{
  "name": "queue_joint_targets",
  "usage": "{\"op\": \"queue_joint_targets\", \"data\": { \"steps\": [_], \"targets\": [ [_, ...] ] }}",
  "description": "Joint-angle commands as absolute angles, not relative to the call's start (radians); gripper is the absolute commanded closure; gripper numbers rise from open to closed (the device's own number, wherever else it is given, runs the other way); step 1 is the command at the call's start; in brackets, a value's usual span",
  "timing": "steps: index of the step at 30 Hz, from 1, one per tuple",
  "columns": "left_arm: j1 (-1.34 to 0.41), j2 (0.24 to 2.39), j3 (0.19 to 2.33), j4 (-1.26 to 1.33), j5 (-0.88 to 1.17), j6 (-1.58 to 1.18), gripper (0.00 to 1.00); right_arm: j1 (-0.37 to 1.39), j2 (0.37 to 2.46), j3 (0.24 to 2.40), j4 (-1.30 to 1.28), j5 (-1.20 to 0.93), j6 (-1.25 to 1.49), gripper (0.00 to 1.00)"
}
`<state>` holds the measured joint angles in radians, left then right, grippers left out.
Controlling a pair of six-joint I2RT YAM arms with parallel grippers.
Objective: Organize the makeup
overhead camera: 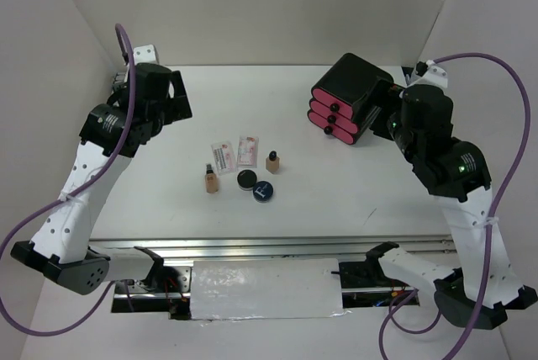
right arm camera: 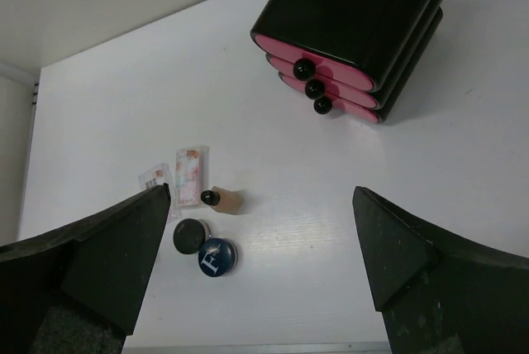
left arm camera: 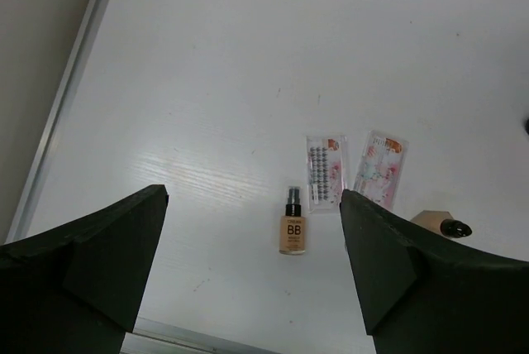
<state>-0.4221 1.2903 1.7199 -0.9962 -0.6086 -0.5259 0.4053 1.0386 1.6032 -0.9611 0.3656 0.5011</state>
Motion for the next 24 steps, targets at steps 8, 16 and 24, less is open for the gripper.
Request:
{"op": "queue_joint_targets", "data": {
  "steps": [8,16,24],
  "targets": [
    [-0.422,1.292,1.677,-0.791,-0.232,-0.65,0.01,0.402,0.986,1.589,-0.945,0.407,0.523,0.0],
    [-0.446,1.458,1.401,-0.1,0.418,-0.943,0.01,0.402,0.835,1.445,-0.81,0.319,0.514,0.0],
    [-0.531,1.865,1.492,0.327,0.48,-1.121,0.03,0.399,0.798,1.367,-0.762,0.246,0.581,0.0]
  ]
}}
